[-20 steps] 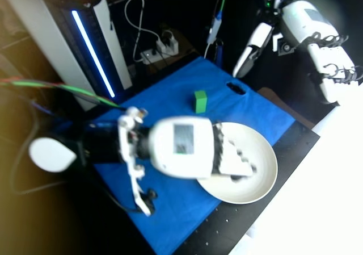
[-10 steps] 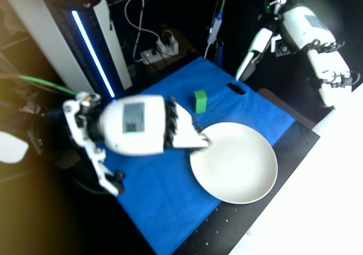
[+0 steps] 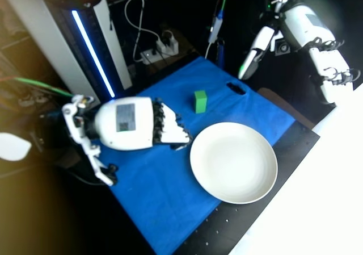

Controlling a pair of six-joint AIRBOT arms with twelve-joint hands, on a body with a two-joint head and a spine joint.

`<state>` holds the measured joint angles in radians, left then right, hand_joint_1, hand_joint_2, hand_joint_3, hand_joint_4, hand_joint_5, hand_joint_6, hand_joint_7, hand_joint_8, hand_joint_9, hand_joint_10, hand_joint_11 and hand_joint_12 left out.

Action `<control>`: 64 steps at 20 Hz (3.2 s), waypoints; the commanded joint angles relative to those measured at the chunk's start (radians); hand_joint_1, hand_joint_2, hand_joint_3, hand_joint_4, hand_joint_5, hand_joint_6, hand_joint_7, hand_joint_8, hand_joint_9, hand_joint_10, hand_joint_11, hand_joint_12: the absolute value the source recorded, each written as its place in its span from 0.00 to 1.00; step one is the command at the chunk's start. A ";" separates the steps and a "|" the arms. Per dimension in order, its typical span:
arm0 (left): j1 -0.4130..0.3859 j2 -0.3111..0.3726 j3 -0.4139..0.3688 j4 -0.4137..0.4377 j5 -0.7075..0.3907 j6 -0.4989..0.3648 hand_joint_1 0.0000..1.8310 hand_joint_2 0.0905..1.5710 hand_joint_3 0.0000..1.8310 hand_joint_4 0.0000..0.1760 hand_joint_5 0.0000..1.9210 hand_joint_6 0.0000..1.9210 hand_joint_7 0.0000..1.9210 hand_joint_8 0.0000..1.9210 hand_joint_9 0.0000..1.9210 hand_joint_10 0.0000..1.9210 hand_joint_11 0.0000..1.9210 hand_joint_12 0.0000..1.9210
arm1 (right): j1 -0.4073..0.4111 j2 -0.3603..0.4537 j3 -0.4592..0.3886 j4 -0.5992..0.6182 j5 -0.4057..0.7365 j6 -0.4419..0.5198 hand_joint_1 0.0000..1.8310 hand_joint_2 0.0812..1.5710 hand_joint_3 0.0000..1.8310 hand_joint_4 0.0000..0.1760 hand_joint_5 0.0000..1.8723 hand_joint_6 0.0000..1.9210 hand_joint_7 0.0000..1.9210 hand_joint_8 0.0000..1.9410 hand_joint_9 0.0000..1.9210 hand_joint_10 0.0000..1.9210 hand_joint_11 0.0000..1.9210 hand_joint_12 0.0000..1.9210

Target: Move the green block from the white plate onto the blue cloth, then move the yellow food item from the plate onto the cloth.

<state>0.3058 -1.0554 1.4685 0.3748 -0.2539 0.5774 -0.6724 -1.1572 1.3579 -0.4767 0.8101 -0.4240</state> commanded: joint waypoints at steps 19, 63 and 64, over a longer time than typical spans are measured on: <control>0.065 0.074 -0.082 -0.118 -0.289 0.012 0.28 0.45 0.00 0.95 0.00 0.00 0.03 0.00 0.03 0.00 0.00 0.14 | 0.007 0.073 0.041 0.307 0.189 -0.002 0.37 0.38 0.00 1.00 0.00 0.00 0.00 0.00 0.02 0.01 0.00 0.23; 0.325 0.325 -0.449 -0.335 -1.222 0.225 0.40 0.64 0.00 0.00 0.39 0.01 0.41 0.00 0.32 0.00 0.13 0.09 | -0.066 0.347 -0.196 0.670 0.874 -0.002 0.40 0.57 0.00 0.15 0.25 0.00 0.29 0.00 0.27 0.02 0.00 0.60; 0.341 0.325 -0.450 -0.345 -1.240 0.225 0.36 0.63 0.00 0.00 0.42 0.01 0.41 0.00 0.33 0.00 0.10 0.15 | -0.069 0.347 -0.198 0.669 0.874 -0.002 0.33 0.56 0.00 0.01 0.24 0.00 0.29 0.00 0.28 0.02 0.02 0.65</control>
<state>0.6636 -0.7277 1.0210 0.0692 -1.3739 0.8013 -0.7452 -0.8139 1.1614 0.1715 1.5936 -0.4305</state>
